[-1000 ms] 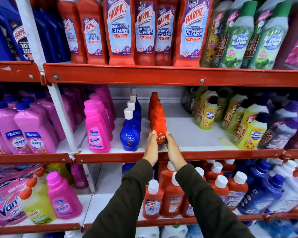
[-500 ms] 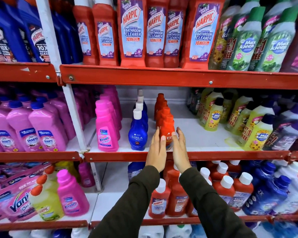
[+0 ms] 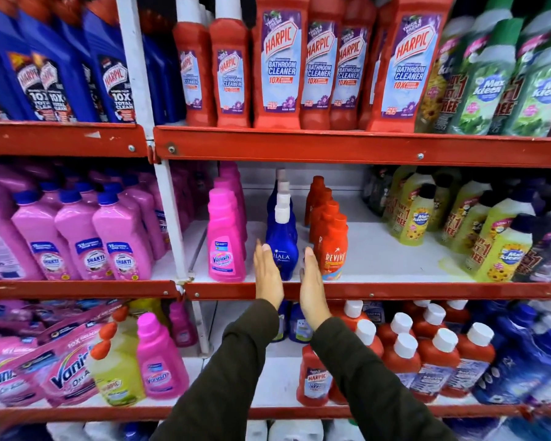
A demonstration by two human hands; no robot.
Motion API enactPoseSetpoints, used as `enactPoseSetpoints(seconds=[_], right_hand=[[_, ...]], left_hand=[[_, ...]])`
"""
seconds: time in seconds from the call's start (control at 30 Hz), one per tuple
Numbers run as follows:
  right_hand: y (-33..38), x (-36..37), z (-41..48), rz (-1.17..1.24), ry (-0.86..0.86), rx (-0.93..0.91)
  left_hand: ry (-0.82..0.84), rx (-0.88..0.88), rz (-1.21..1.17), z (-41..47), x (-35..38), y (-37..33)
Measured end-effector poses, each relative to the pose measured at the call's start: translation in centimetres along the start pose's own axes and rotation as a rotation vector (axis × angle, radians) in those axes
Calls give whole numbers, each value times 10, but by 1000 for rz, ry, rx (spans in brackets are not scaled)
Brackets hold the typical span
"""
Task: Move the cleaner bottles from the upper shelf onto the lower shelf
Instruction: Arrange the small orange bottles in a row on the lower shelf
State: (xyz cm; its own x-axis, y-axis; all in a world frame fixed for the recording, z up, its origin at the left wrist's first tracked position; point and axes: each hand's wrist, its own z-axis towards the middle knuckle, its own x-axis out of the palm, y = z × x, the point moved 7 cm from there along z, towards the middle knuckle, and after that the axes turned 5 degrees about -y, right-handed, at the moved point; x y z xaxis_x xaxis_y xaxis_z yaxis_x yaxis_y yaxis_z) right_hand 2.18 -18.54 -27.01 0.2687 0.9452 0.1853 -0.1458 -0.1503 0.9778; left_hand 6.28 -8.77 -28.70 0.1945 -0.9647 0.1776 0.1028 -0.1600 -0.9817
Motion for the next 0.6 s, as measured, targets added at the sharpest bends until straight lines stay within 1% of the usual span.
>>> enactPoseSetpoints(seconds=[0.07, 0.13, 0.33, 0.43, 0.6], right_hand=[[-2, 5, 4, 7, 33, 47], [0, 10, 4, 31, 65, 74], [6, 10, 4, 55, 74, 113], [5, 10, 4, 46, 73, 107], [4, 9, 1, 56, 65, 100]], left_hand=[[53, -122, -54, 26, -1, 31], [92, -151, -77, 37, 1, 47], [98, -127, -57, 8, 2, 11], [92, -100, -36, 4, 2, 3], [141, -76, -4, 2, 2, -3]])
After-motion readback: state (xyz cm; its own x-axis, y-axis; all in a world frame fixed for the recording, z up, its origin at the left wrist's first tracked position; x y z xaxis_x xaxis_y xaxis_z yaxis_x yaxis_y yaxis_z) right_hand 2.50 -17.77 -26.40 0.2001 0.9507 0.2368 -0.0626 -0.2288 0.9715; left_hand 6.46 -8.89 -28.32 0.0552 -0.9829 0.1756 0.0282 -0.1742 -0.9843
